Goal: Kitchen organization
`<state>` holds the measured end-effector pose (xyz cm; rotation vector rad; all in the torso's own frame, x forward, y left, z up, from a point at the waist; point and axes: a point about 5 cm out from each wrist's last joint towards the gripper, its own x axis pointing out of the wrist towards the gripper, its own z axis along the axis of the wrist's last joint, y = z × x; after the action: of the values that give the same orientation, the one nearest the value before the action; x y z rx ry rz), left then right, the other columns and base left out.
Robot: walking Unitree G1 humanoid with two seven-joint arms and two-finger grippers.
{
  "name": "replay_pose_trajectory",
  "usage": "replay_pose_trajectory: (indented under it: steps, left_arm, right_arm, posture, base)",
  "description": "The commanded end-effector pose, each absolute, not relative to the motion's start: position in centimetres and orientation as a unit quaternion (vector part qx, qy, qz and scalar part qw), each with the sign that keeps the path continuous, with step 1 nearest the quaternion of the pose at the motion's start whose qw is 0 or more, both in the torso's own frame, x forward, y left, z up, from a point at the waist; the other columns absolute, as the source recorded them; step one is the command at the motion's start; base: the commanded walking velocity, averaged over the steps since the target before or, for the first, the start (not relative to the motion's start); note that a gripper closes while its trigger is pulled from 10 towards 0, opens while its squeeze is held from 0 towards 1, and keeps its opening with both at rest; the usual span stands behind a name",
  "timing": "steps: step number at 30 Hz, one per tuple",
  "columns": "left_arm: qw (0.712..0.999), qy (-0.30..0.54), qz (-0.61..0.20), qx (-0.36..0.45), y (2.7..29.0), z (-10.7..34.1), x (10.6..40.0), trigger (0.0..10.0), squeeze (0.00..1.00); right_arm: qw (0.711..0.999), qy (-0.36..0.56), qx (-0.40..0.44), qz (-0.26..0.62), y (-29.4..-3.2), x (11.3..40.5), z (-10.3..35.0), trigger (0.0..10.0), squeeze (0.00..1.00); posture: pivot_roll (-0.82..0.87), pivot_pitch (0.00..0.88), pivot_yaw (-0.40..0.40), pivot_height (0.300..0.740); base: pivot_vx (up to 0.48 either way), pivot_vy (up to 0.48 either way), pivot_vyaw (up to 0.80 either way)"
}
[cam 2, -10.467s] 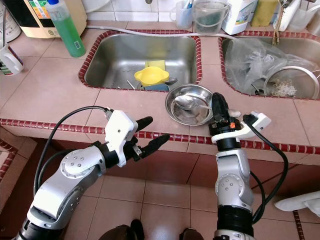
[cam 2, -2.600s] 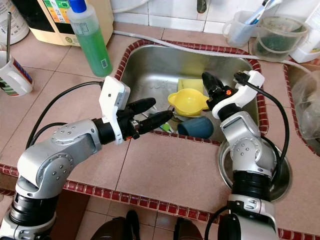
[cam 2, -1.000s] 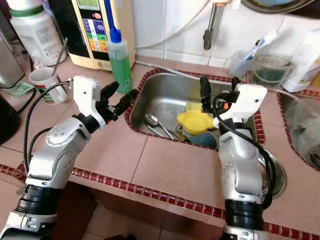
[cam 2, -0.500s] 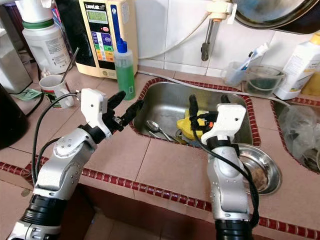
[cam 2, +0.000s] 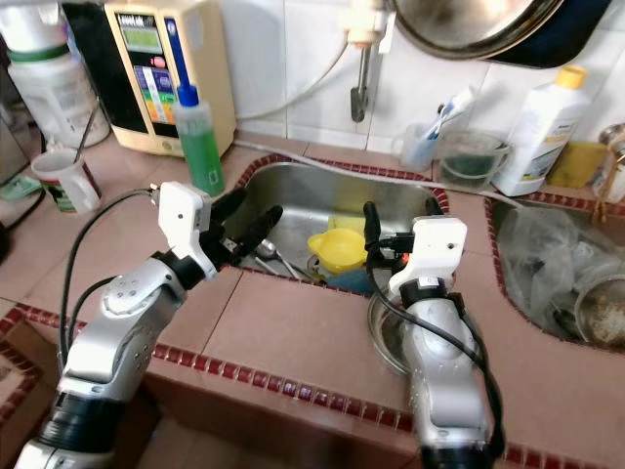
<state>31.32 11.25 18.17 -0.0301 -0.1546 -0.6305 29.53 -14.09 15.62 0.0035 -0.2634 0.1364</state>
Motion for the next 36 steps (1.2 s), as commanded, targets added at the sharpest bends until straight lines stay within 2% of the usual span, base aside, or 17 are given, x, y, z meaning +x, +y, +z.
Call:
replay_pose_trajectory:
  steps: [1, 15, 20, 28, 33, 36]
  left_arm:
    - [0.946, -0.076, -0.315, -0.014, 10.7, 18.2, 31.2, 10.0, 0.00]
    - [0.945, -0.074, -0.320, -0.010, 10.6, 18.3, 31.2, 10.0, 0.00]
    - [0.939, -0.068, -0.334, -0.039, 10.4, 18.3, 30.9, 10.0, 0.00]
    - [0.919, -0.059, -0.390, -0.007, 9.7, 18.1, 29.9, 10.0, 0.00]
    - [0.888, -0.060, -0.456, 0.020, 9.0, 18.3, 28.6, 10.0, 0.00]
    - [0.881, -0.056, -0.468, 0.032, 8.9, 18.2, 28.2, 10.0, 0.00]
  right_arm:
    - [0.989, -0.137, -0.012, 0.059, -15.0, 29.5, 15.9, 10.0, 0.00]
    - [0.988, -0.137, -0.026, 0.071, -15.0, 29.3, 16.0, 10.0, 0.00]
    - [0.989, -0.128, -0.021, 0.074, -15.1, 28.9, 15.6, 10.0, 0.00]
    - [0.989, -0.093, -0.038, 0.106, -15.3, 27.0, 13.8, 10.0, 0.00]
    - [0.986, -0.063, -0.028, 0.149, -14.7, 25.3, 12.7, 10.0, 0.00]
    - [0.985, -0.055, -0.027, 0.162, -14.4, 24.9, 12.4, 10.0, 0.00]
  posture:
    - [-0.08, 0.034, 0.005, 0.740]
    - [-0.09, 0.026, -0.005, 0.740]
    - [-0.09, 0.019, -0.005, 0.740]
    - [-0.10, 0.015, -0.004, 0.740]
    - [-0.10, 0.020, -0.006, 0.740]
    - [-0.10, 0.023, -0.007, 0.740]
  base:
    - [0.000, -0.480, 0.00]
    - [0.000, -0.448, 0.00]
    - [0.000, 0.000, 0.00]
    - [0.000, 0.000, 0.00]
    - [0.000, 0.000, 0.00]
    - [0.000, 0.000, 0.00]
